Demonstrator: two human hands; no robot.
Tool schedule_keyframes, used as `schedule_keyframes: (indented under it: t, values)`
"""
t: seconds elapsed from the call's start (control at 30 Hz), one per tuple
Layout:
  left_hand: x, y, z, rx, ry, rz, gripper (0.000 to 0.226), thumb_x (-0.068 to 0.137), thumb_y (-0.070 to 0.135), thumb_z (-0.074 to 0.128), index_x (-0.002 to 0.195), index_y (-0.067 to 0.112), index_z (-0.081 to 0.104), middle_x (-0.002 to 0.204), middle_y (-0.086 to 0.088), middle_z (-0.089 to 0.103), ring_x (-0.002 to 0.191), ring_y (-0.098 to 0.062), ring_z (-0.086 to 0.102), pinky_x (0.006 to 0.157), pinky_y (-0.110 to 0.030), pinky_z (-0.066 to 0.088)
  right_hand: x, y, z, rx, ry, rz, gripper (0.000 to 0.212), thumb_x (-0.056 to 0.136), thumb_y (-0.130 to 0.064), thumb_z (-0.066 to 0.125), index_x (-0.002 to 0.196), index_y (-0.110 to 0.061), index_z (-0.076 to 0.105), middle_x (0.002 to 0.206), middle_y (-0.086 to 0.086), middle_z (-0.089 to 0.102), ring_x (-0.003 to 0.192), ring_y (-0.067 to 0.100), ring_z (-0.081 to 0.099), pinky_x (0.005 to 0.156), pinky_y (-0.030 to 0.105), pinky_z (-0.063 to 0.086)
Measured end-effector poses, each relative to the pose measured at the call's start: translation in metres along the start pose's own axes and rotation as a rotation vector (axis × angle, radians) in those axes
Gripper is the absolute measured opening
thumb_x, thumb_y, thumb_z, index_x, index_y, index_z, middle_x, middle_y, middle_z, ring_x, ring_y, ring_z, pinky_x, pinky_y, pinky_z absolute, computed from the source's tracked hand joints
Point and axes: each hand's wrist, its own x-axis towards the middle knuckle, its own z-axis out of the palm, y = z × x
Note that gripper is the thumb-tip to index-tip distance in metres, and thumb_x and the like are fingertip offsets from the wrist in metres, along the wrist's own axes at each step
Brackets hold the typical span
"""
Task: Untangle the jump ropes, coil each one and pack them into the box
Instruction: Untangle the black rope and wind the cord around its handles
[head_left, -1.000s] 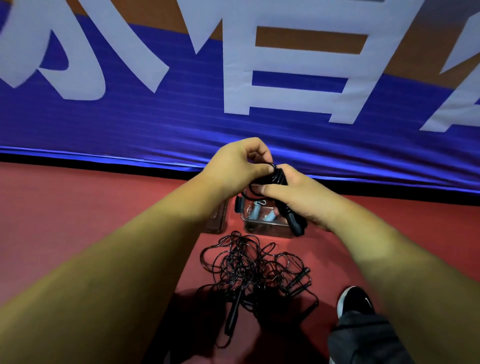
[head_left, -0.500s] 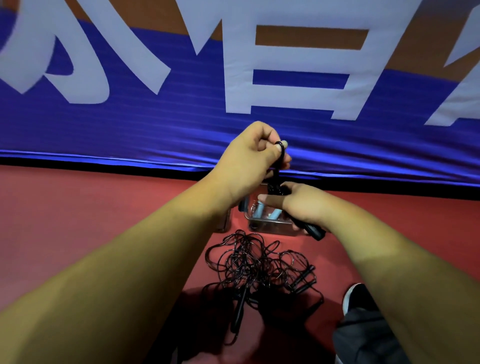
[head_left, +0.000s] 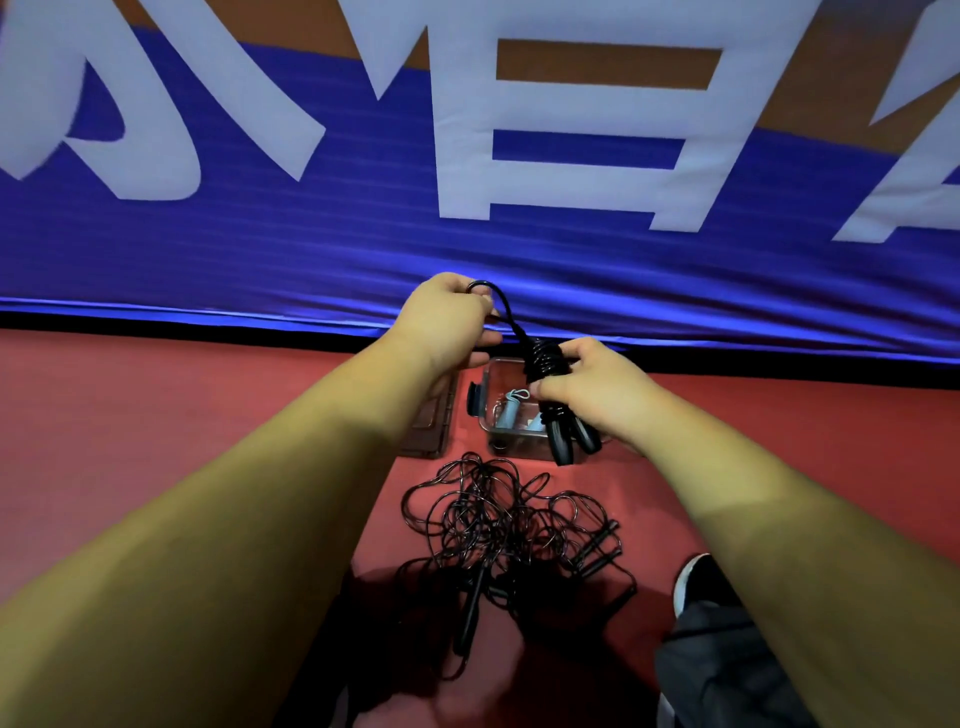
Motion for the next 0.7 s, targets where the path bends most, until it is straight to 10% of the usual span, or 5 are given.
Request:
schedule_keyframes:
  t: [0.2,0.33,0.53,0.7]
  values:
    - [-0.001,-0.019,0.011,0.177,-0.073,0.023,0.020,0.092,0.003,0.064,0.091,0.022,0.071,0.078,-0.009,0.068,0.069,-0.024,0.062,0.064,-0.034,0.050,0.000,0.012,-0.004,0.104,0.181,0.055,0.031,0.077,-0.036,0.092,0.091,-0.015,0.073,0.088,0.007,0.078,0.082,0.028,0.075,0.073,0.038,0.058]
    - [-0.008,-0.033,0.024,0.304,-0.183,0.024,0.010,0.093,0.013,0.066,0.092,0.021,0.072,0.081,-0.003,0.071,0.072,-0.019,0.064,0.068,-0.031,0.051,-0.009,0.017,-0.010,0.196,0.239,0.081,0.044,0.076,-0.030,0.094,0.107,-0.018,0.065,0.102,0.003,0.075,0.093,0.022,0.073,0.088,0.038,0.060]
    - [0.005,-0.058,0.046,0.286,-0.319,-0.034,0.018,0.106,0.026,0.055,0.113,0.018,0.069,0.101,-0.005,0.074,0.076,-0.016,0.071,0.069,-0.031,0.056,-0.005,0.038,-0.016,0.331,0.164,0.179,0.034,0.085,-0.016,0.088,0.112,-0.018,0.067,0.101,0.005,0.076,0.081,0.020,0.073,0.063,0.030,0.054]
    - [0.036,-0.079,0.083,0.211,-0.360,-0.152,0.020,0.111,0.027,0.044,0.117,0.016,0.059,0.111,-0.009,0.070,0.075,-0.020,0.070,0.090,-0.047,0.060,0.029,0.060,-0.010,0.347,0.165,0.313,0.033,0.078,-0.025,0.092,0.100,-0.011,0.072,0.099,0.014,0.080,0.092,0.035,0.078,0.091,0.056,0.063]
